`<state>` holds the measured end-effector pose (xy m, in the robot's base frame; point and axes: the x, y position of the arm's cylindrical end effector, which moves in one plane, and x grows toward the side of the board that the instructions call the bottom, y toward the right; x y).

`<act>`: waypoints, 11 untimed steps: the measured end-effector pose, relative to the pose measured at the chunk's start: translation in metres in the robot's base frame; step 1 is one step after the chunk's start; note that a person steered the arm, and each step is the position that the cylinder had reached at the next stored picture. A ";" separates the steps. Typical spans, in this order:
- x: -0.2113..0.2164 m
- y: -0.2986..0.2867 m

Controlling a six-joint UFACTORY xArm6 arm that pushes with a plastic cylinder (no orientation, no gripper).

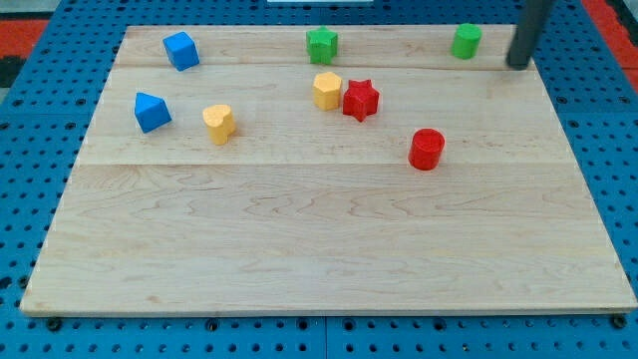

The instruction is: Slide the hexagon diagonally to the green star

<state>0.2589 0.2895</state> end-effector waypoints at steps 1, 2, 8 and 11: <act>-0.053 -0.029; -0.066 -0.076; 0.010 -0.015; 0.030 -0.068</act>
<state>0.2886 0.2212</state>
